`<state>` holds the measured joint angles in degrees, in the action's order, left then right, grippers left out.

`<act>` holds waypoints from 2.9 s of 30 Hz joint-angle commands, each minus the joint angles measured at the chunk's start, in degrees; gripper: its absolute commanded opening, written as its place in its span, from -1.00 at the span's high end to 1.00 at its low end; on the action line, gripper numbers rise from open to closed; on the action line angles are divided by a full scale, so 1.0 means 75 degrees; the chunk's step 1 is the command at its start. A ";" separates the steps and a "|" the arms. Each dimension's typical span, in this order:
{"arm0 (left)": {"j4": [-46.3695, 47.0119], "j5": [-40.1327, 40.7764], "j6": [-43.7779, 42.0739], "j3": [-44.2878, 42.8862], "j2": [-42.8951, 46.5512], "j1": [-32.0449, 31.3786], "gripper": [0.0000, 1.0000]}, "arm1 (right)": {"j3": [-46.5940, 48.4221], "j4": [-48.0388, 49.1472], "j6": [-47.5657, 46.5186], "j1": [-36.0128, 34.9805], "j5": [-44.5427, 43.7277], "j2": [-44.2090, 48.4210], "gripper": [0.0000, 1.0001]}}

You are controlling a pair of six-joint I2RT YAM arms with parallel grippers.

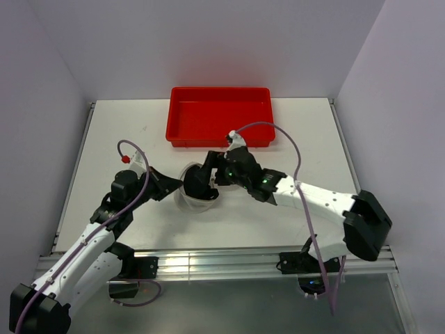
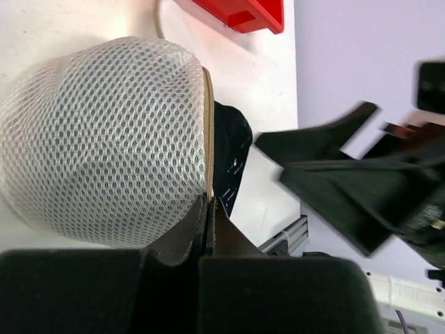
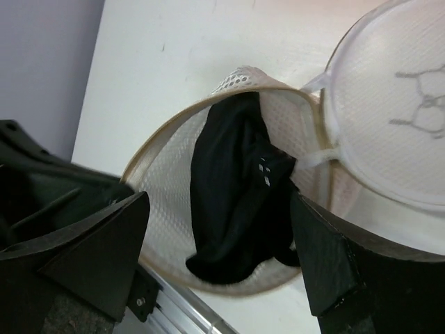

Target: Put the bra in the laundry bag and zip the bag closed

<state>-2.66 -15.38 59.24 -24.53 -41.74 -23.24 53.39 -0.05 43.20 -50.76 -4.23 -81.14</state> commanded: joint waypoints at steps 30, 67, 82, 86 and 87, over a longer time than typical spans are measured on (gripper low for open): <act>0.0190 0.0070 -0.0703 -0.0080 0.0034 -0.0018 1.00 | -0.3380 0.5327 0.3932 0.2198 -0.0489 -0.1335 -0.03; 0.0729 0.0000 -0.1243 -0.1345 -0.1525 -0.0299 1.00 | -0.2101 -0.0262 -0.1647 0.0065 -0.3280 0.4116 1.00; 0.0658 0.0621 -0.1723 -0.0935 -0.1677 -0.0299 1.00 | -0.2572 0.0254 -0.1996 0.0065 -0.3702 0.4678 1.00; 0.0834 0.0328 -0.1782 -0.1275 -0.2016 -0.0299 1.00 | -0.2209 0.0066 -0.2758 -0.0016 -0.3527 0.4796 1.00; 0.0881 0.0258 -0.1794 -0.1357 -0.2075 -0.0299 1.00 | -0.2092 0.0089 -0.2899 -0.0110 -0.3468 0.4773 0.99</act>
<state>0.03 -11.79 47.33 -31.55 -56.16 -25.23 34.06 -0.73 27.16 -50.17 -29.34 -46.17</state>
